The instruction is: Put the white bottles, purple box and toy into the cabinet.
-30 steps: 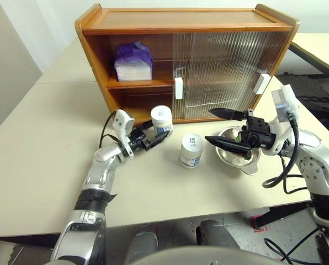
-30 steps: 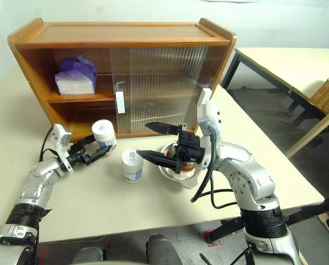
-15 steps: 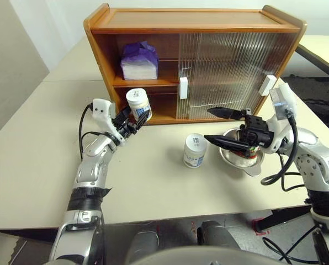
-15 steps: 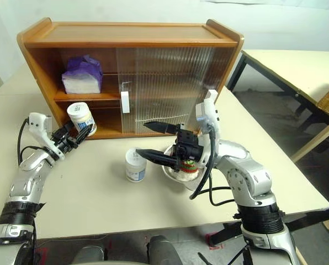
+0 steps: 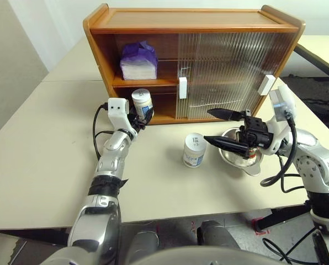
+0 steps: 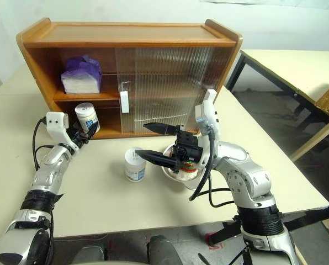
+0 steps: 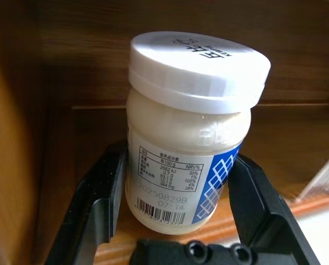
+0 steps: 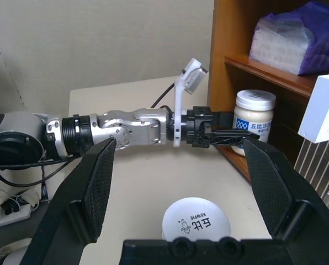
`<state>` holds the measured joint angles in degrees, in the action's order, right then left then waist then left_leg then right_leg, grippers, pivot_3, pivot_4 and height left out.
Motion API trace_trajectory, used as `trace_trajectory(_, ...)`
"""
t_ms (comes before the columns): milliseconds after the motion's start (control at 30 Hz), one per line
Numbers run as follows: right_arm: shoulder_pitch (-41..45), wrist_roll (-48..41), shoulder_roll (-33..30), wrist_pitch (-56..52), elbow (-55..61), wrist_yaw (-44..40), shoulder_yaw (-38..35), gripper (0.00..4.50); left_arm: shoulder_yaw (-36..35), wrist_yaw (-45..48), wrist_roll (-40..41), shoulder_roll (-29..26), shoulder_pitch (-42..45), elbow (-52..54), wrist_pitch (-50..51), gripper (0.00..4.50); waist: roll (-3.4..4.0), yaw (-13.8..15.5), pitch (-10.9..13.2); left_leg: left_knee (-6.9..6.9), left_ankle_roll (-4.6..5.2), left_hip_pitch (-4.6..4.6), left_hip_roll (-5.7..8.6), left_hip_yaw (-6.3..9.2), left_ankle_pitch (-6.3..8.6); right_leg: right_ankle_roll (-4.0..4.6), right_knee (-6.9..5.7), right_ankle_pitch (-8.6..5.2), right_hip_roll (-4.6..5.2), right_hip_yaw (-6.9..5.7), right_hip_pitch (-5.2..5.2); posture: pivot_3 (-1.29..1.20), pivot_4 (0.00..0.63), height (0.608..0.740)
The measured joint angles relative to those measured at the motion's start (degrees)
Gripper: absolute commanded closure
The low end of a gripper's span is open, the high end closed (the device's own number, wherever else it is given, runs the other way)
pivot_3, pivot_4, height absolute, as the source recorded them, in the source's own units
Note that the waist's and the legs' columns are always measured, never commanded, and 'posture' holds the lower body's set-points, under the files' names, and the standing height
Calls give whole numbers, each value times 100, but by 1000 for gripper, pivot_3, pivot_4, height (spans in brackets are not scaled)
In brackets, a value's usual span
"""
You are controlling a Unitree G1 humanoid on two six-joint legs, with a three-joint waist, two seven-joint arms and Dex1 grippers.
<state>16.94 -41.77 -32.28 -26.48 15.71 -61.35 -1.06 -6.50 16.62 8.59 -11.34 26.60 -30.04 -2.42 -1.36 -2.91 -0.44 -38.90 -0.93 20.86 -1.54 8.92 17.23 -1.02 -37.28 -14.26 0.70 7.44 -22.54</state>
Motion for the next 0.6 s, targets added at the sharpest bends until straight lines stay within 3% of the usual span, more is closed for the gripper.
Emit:
trace_trajectory(233, 0, 1, 3, 2, 4, 1, 1, 0, 13, -562, -261, 92, 471, -757, -369, 1446, 0, -17, 0, -2, 0, 0, 0, 0, -4, -7, 2, 4, 0, 1, 0, -170, 0, 740)
trace_trajectory(600, 1, 4, 24, 9, 6, 59, 1, 0, 84, -700, -444, 271, 1005, -1750, -766, 1446, -1, -33, 1, -3, 1, 1, 0, 0, -4, -10, 8, 5, 0, 1, -1, -181, 0, 740)
